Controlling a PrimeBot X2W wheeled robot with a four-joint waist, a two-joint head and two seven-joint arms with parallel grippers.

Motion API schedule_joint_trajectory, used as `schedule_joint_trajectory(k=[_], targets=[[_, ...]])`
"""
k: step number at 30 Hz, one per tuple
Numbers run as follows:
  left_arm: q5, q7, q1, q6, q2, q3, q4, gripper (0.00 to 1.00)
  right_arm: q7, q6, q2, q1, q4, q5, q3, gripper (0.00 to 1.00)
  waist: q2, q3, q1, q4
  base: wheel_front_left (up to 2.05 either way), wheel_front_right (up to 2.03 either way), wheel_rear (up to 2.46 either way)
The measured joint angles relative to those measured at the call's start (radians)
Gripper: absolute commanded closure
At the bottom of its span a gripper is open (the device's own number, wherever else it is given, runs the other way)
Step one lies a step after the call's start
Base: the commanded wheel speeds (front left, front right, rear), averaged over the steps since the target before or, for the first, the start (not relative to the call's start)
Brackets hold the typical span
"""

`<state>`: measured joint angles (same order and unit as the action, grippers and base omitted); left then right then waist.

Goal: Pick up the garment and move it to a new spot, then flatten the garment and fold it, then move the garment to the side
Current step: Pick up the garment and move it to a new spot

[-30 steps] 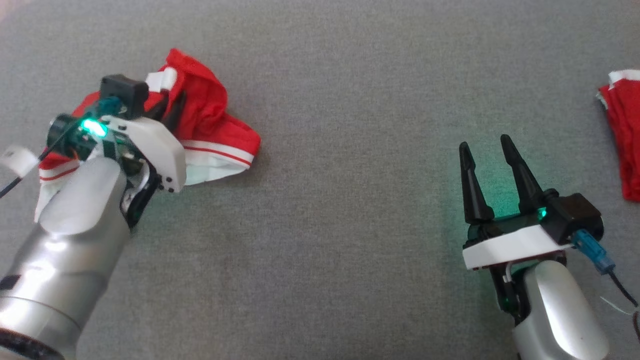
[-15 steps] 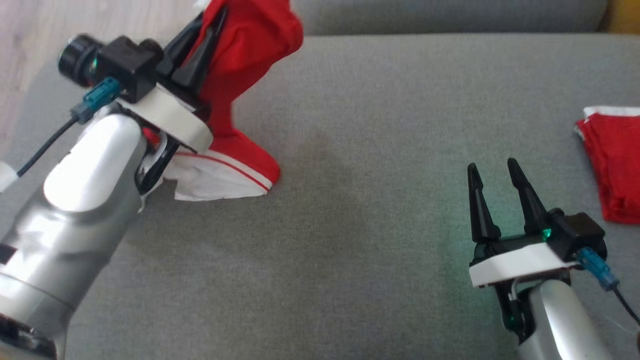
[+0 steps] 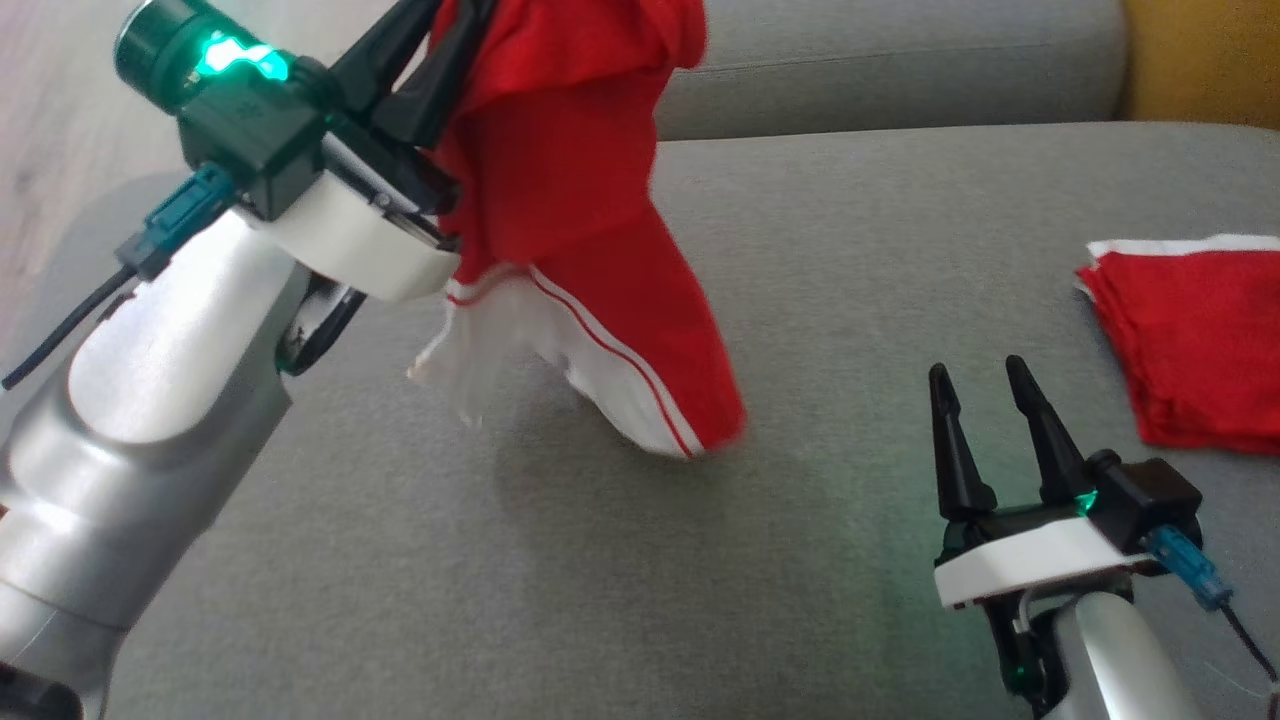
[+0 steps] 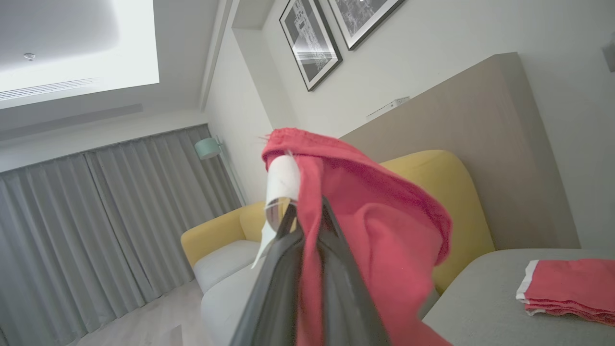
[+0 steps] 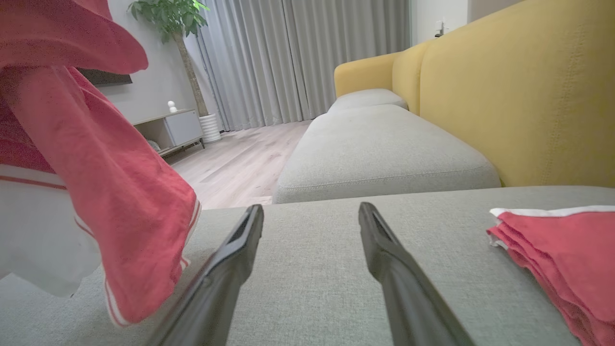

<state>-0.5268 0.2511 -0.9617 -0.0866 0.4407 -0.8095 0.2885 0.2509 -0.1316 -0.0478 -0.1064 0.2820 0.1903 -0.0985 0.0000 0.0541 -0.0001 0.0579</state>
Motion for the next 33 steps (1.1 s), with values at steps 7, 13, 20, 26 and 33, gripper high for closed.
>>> schedule_joint_trajectory(k=[7,13,20,26,33], targets=[[0.009,-0.049,-0.003,-0.003,0.002,-0.031,-0.041,1.00,0.000,0.000,0.000,-0.004,-0.013,0.014,-0.028,0.00,0.0000,0.014,0.0000,-0.078,0.00,0.00,0.00],[0.007,-0.112,-0.046,-0.029,-0.005,-0.097,-0.041,1.00,0.000,0.000,0.000,-0.042,-0.034,0.034,-0.066,0.00,0.0000,0.068,0.0001,-0.166,0.00,0.00,0.00],[-0.024,-0.144,-0.169,-0.046,-0.024,-0.189,0.110,0.00,0.000,0.000,-0.001,-0.110,-0.064,0.074,-0.134,0.00,0.0000,0.161,0.0002,-0.284,0.00,0.00,0.00],[0.025,-0.082,-0.286,-0.021,-0.041,-0.188,0.422,0.00,0.000,0.000,0.000,-0.128,-0.078,0.092,-0.184,0.00,0.0000,0.244,0.0003,-0.365,0.00,0.00,0.00],[0.024,-0.008,-0.318,-0.006,-0.131,-0.158,0.547,0.00,0.000,0.000,-0.001,-0.133,-0.078,0.084,-0.169,0.00,0.0000,0.286,0.0002,-0.357,0.00,0.00,0.00]])
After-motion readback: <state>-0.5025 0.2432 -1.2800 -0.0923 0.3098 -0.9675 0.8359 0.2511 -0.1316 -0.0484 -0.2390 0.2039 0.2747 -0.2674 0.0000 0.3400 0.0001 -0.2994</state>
